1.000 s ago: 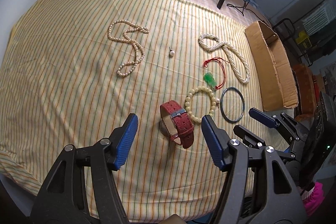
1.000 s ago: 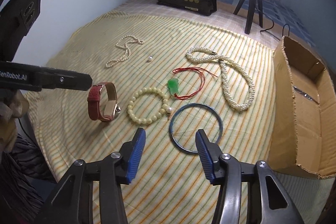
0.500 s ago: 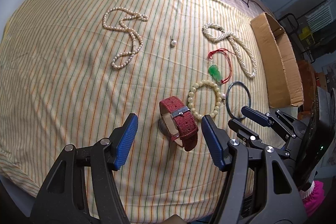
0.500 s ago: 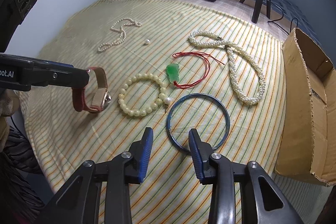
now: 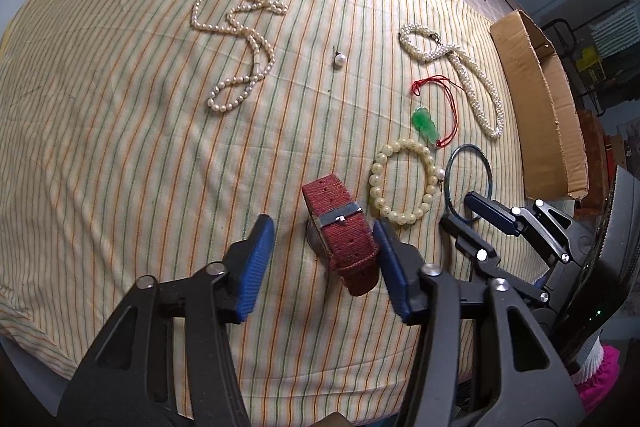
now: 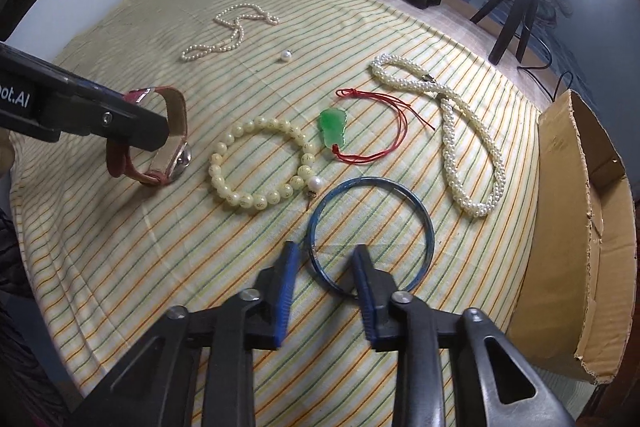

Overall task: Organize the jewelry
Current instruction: 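Close left tool on red watch strap while right tool grasps blue bangle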

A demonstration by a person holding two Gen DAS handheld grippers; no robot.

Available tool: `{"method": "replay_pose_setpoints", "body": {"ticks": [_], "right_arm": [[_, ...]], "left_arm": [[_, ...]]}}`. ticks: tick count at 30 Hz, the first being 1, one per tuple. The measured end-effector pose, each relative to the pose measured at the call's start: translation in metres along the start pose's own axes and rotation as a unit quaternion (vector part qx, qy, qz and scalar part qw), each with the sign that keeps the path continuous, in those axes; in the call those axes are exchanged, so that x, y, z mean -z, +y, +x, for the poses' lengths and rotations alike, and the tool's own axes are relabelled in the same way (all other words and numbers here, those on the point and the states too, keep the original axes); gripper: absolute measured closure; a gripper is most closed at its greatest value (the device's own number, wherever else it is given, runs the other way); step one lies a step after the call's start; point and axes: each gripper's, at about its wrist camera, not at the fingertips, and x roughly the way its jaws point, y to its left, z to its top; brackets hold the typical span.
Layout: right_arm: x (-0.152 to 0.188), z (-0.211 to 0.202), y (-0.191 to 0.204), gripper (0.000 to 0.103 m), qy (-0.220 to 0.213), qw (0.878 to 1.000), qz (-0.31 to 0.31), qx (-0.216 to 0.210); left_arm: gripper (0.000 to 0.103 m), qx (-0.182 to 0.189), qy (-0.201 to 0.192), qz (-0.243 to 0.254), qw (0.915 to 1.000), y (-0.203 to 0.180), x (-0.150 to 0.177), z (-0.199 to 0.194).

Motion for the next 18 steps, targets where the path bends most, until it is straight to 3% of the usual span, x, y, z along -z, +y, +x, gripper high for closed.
{"method": "replay_pose_setpoints", "body": {"ticks": [6,12,18], "right_arm": [[-0.002,-0.001,-0.001,0.098,-0.004,1.000,-0.001,-0.013],[-0.004,-0.010,-0.020,0.102,-0.017,0.998,0.041,-0.051],[-0.005,-0.025,-0.034,0.102,-0.038,0.996,0.066,-0.055]], "left_arm": [[0.081,-0.005,-0.003,0.000,1.0000,0.002,0.001,0.000],[0.083,-0.005,-0.019,0.010,0.9998,0.000,0.002,-0.011],[0.083,-0.005,-0.046,0.014,0.9988,-0.001,0.001,-0.027]]}}
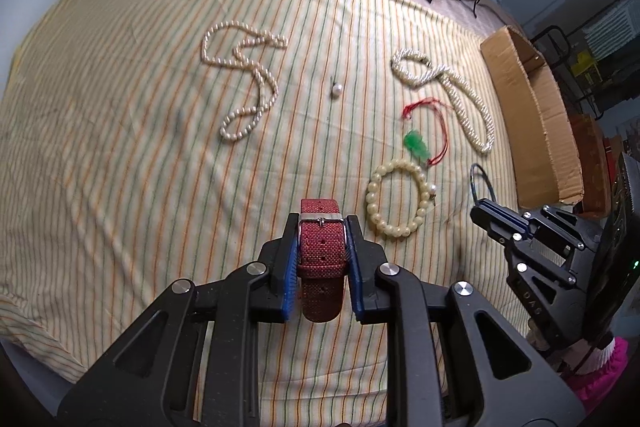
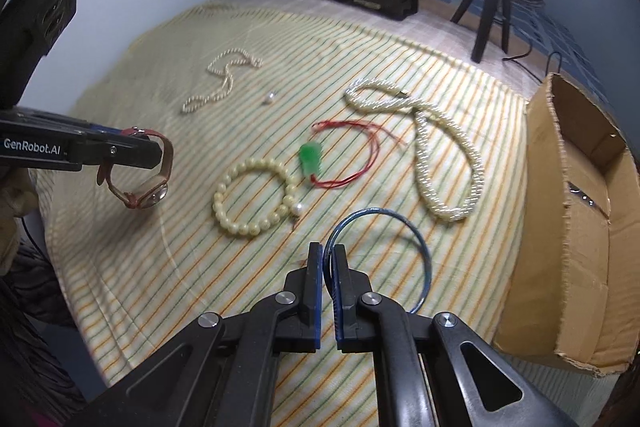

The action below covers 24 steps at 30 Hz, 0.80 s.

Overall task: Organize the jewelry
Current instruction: 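Close left tool on red watch strap while right tool grasps blue bangle, then carry red watch with left tool while right tool carries bangle to box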

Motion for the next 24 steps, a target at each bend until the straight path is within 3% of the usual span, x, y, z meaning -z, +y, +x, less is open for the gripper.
{"method": "replay_pose_setpoints", "body": {"ticks": [14,24], "right_arm": [[-0.009,-0.047,-0.015,0.102,-0.059,0.998,0.027,-0.005],[-0.014,-0.086,-0.032,0.102,-0.108,0.993,0.050,0.001]], "left_arm": [[0.083,0.008,-0.039,0.019,0.9990,-0.017,-0.003,-0.022],[0.083,0.024,-0.067,0.042,0.9966,-0.051,-0.010,-0.033]]}}
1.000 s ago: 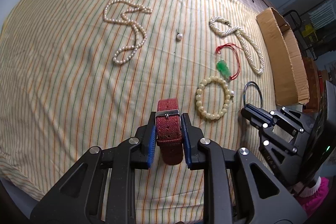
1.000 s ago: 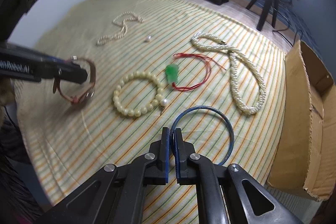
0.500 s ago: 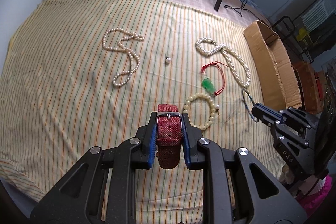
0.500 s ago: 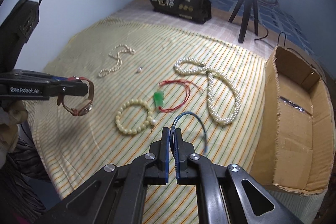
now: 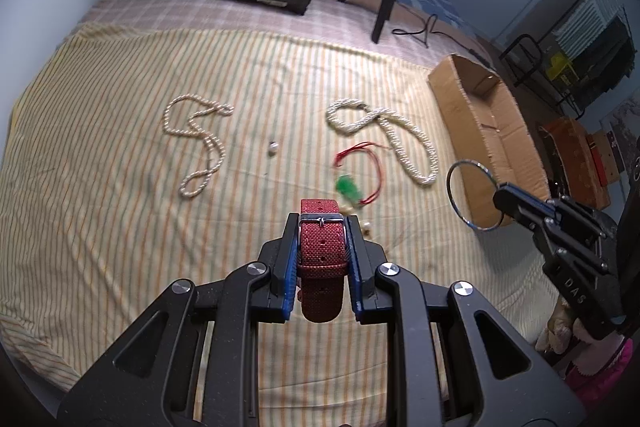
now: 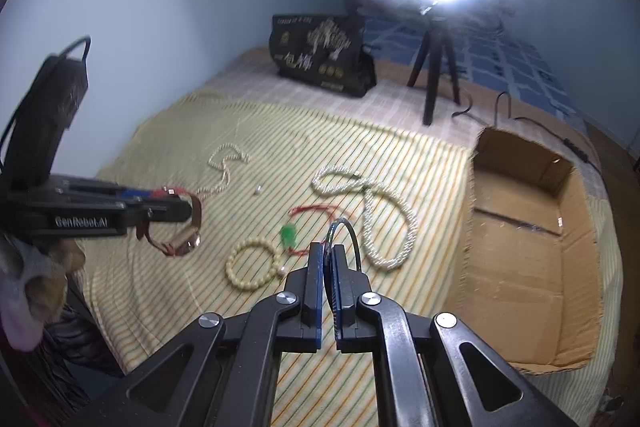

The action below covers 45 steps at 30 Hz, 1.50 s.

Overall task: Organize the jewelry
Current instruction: 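Carry red watch with left tool while right tool carries bangle to box, then open left tool dropping watch into box while right tool releases bangle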

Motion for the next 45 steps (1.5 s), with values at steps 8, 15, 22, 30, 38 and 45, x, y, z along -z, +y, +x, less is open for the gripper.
{"method": "replay_pose_setpoints", "body": {"ticks": [8,15,22,30,38,45], "right_arm": [[-0.007,-0.032,-0.037,0.102,-0.037,0.998,0.034,0.028],[0.001,-0.054,-0.083,0.102,-0.048,0.994,0.077,0.058],[0.011,-0.064,-0.112,0.102,-0.047,0.990,0.103,0.079],[0.021,-0.069,-0.137,0.102,-0.048,0.987,0.128,0.089],[0.031,-0.068,-0.160,0.102,-0.045,0.984,0.149,0.085],[0.033,-0.063,-0.169,0.102,-0.042,0.983,0.157,0.081]], "left_arm": [[0.083,0.018,-0.024,0.024,0.9993,-0.039,-0.012,-0.005],[0.083,0.033,-0.034,0.049,0.9977,-0.080,-0.028,-0.001],[0.083,0.053,-0.051,0.080,0.9941,-0.126,-0.049,0.002],[0.083,0.077,-0.057,0.103,0.9900,-0.176,-0.071,0.022],[0.083,0.079,-0.055,0.119,0.9882,-0.211,-0.083,0.053],[0.083,0.075,-0.049,0.123,0.9884,-0.224,-0.089,0.075]]}}
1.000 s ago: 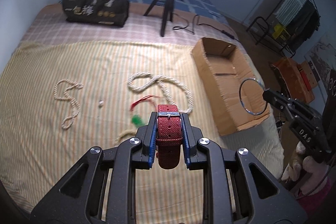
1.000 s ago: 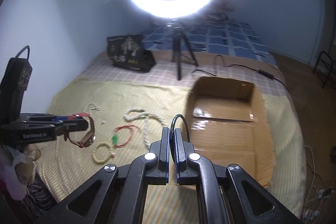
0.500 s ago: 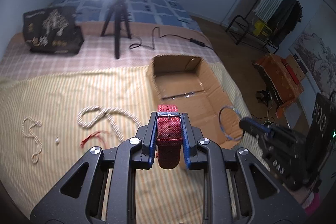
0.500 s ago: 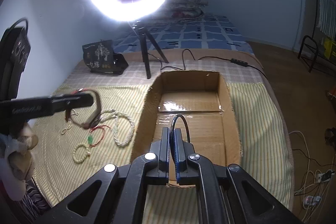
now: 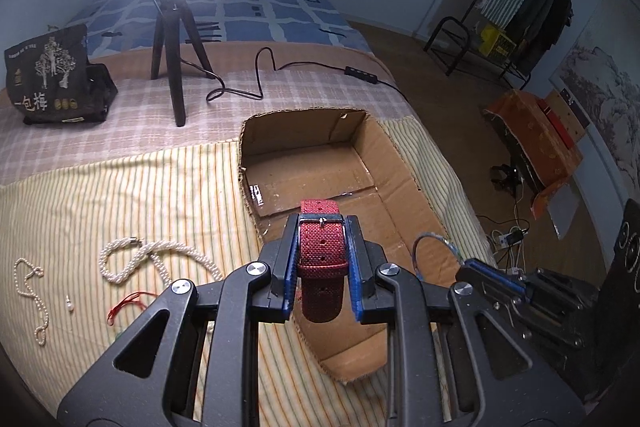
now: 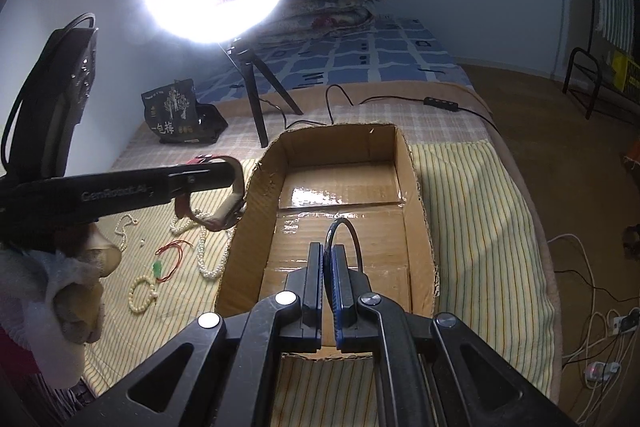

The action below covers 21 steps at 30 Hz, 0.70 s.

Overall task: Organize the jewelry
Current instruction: 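Open left tool dropping watch into box while right tool releases bangle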

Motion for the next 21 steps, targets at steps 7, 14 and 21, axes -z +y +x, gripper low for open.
{"method": "replay_pose_setpoints", "body": {"ticks": [7,14,21], "right_arm": [[0.002,0.005,0.000,0.061,0.000,1.000,-0.002,-0.003],[0.003,0.004,0.008,0.021,-0.006,0.999,-0.022,0.035],[0.003,0.003,0.011,0.007,-0.007,0.998,-0.021,0.056]], "left_arm": [[0.058,-0.005,-0.007,0.000,1.0000,0.003,-0.004,0.006],[0.036,-0.019,-0.032,-0.001,0.9993,0.006,-0.008,-0.004],[0.036,-0.026,-0.026,0.004,0.9993,0.005,-0.007,-0.006]]}}
